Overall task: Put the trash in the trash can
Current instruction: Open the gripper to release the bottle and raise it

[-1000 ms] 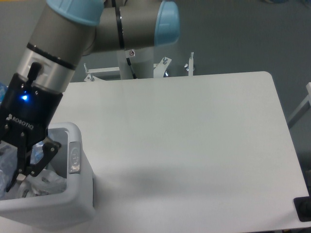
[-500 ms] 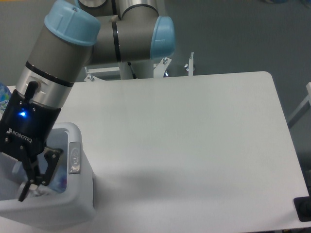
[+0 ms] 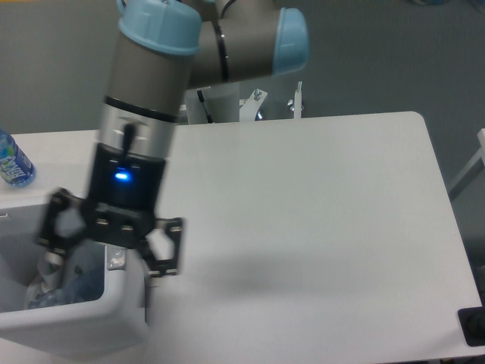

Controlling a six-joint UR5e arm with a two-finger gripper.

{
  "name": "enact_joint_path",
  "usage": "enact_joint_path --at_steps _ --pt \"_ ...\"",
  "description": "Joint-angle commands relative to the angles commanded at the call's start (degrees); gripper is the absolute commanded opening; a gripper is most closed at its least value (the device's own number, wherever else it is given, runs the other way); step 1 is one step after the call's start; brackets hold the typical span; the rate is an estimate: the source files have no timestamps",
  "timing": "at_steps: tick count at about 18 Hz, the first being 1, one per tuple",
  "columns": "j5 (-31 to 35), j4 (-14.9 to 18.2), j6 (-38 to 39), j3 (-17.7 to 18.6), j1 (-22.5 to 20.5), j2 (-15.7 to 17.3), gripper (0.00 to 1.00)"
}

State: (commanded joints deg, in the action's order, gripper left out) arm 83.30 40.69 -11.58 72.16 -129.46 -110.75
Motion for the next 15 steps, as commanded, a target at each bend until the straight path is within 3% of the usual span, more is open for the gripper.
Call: enact_joint_path --at_steps 5,8,10,15 --pt "8.63 7.19 -18.89 2.11 -4.04 2.11 1.00" --pt "14.68 17.28 -30.48 2.02 -6.15 3.95 1.00" --pt "16.28 21.70 -36.30 2.02 -8.08 4.75 1.00" --pt "15.15 22.77 -36.94 2.46 -10.81 6.24 1.00"
